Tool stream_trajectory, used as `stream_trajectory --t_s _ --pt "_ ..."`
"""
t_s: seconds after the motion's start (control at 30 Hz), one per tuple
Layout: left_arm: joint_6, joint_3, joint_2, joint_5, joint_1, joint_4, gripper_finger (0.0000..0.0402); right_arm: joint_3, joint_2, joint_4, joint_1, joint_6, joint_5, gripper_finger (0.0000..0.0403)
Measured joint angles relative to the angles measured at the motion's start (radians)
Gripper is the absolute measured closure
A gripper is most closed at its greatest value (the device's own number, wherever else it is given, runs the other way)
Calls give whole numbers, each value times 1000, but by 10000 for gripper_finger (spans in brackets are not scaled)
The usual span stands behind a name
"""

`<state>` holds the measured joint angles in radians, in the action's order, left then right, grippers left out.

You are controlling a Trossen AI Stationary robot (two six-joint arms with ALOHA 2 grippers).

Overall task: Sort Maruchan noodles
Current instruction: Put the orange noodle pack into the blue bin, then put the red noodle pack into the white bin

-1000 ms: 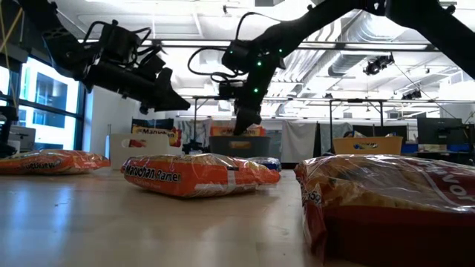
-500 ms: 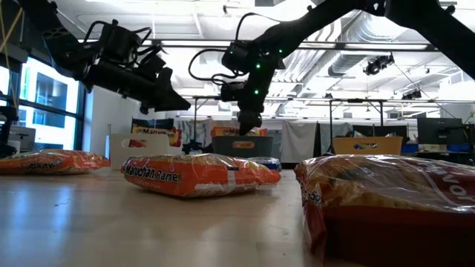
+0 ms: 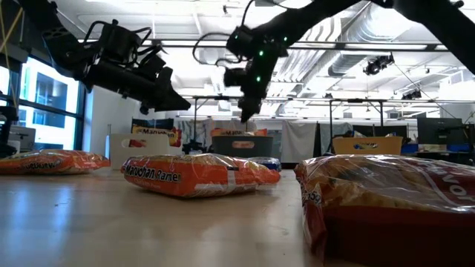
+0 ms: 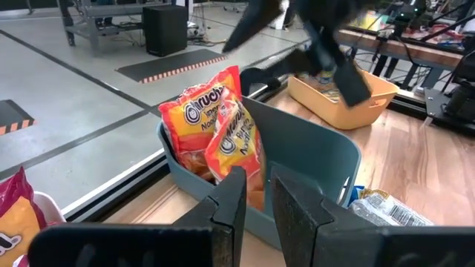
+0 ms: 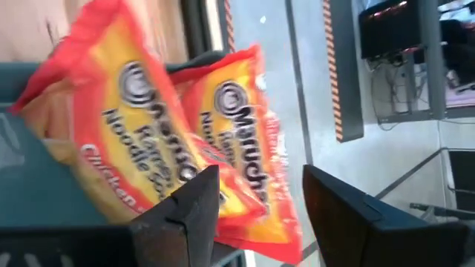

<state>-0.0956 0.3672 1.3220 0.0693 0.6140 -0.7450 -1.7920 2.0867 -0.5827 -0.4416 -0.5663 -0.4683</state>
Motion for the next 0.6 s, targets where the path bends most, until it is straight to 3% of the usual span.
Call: stream_trajectory --t_s 0.2,0.37,0.47,0.6 --pt "0 0 0 -1 0 0 349 0 -83 -71 0 14 4 245" --pt "2 0 0 -1 0 0 349 41 -182 -97 -2 100 130 327" --pt "3 0 0 -2 0 0 349 202 -275 49 -13 133 169 389" --pt "19 0 0 -1 0 0 349 485 -424 313 -26 207 178 391"
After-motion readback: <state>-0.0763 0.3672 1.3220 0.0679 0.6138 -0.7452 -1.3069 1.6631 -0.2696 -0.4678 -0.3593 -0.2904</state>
